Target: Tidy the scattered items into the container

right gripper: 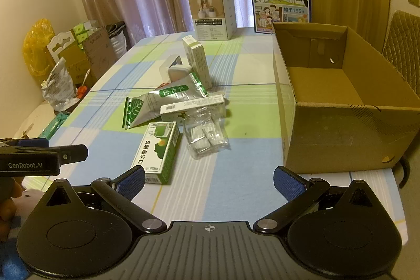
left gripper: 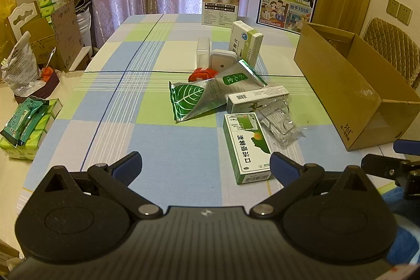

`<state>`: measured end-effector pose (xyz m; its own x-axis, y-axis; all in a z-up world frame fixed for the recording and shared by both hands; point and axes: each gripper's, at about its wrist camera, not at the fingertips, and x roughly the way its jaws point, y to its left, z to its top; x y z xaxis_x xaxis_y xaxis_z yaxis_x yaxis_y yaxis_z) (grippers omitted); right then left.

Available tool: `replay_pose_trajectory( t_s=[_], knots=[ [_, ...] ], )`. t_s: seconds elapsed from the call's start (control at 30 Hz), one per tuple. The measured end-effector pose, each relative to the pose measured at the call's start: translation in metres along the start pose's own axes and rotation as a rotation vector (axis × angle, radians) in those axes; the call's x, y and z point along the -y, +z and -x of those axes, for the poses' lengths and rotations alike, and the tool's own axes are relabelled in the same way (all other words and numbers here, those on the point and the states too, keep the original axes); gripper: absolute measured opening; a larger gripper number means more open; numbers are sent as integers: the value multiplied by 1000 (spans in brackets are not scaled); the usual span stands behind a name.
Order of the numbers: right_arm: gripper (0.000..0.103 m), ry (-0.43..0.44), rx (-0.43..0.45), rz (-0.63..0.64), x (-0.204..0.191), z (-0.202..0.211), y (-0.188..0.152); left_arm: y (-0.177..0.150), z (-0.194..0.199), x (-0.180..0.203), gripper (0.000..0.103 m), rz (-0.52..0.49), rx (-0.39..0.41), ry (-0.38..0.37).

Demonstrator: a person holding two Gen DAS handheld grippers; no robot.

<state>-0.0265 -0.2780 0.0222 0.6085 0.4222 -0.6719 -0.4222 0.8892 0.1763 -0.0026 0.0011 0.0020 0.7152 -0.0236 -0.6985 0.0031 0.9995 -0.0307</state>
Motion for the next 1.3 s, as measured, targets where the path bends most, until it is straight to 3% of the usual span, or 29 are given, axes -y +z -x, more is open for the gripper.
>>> replay_pose_trajectory(
  t_s=[1.3],
  knots=[
    [101,1,-4,8,0,-1,-1,-7,-9,3,102,-14,-9,2]
  ],
)
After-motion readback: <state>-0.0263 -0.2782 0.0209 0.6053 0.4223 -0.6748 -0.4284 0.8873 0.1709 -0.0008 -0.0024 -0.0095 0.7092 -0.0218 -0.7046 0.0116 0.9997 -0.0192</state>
